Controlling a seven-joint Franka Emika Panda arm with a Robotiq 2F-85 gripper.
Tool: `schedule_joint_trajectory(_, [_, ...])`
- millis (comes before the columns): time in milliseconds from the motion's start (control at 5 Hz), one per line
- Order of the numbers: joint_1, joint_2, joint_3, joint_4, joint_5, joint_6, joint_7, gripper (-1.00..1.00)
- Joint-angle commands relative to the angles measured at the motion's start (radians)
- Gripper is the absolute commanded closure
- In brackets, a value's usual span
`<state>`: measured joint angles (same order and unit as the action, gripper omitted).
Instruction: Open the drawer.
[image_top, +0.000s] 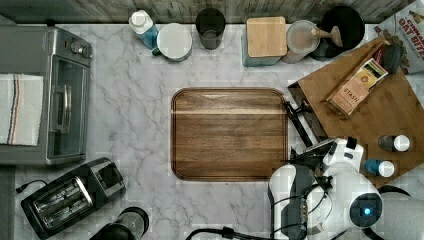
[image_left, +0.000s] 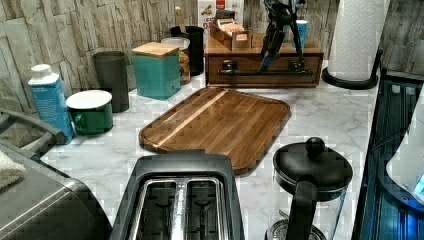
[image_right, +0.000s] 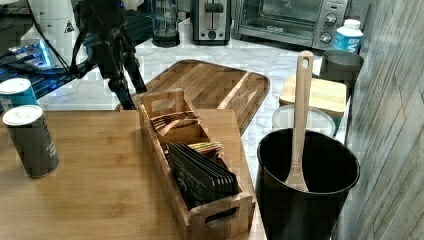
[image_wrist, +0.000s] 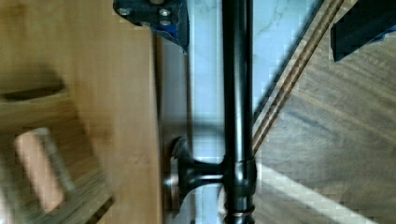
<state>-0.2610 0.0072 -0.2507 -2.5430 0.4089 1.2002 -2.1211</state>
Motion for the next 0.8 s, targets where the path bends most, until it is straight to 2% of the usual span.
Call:
schedule_joint_trajectory(200, [0.013,0.062,0.054,-0.066,0.298,0.133,-0.204,-1.00])
schedule_joint_trajectory(400, [-0.003,0.111,0.091,-0.042,0.426,0.178,-0.341,-1.00])
schedule_joint_trajectory(600, [0.005,0.128,0.074,-0.027,0.365,0.151,-0.325,-1.00])
schedule_joint_trajectory(800, [0.053,0.094,0.009,-0.046,0.168,0.096,-0.196,-1.00])
